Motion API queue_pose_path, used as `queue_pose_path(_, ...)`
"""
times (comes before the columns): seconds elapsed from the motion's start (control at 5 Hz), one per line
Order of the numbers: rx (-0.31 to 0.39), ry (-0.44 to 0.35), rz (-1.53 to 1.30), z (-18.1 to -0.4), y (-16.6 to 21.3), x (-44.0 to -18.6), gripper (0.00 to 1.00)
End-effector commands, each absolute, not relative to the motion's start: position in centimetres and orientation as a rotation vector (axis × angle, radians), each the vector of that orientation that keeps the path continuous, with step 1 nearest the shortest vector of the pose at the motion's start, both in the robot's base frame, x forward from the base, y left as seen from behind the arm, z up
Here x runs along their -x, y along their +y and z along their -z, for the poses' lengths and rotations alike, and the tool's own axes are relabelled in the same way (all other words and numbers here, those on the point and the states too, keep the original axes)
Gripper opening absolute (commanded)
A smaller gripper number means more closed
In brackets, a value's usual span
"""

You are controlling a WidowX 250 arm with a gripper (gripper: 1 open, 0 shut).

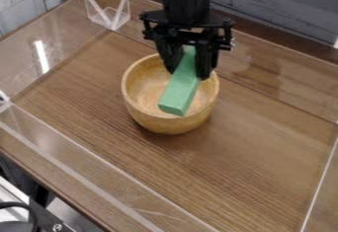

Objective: Put the green block in the brown bowl

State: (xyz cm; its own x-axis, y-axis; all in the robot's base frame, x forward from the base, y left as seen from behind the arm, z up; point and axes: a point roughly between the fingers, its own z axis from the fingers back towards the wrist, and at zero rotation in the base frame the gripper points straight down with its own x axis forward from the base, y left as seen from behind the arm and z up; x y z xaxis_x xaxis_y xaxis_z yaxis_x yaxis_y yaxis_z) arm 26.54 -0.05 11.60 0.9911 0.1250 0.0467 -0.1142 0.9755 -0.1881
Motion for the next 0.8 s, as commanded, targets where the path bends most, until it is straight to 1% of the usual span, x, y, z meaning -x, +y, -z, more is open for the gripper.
queue_pose_path(0.0,0.188,-0.086,-0.124,-11.95,0.36,-26.90,0.00)
queue_pose_path(0.6,0.194,-0.083,-0.138,-11.13,1.15,-27.13,0.00)
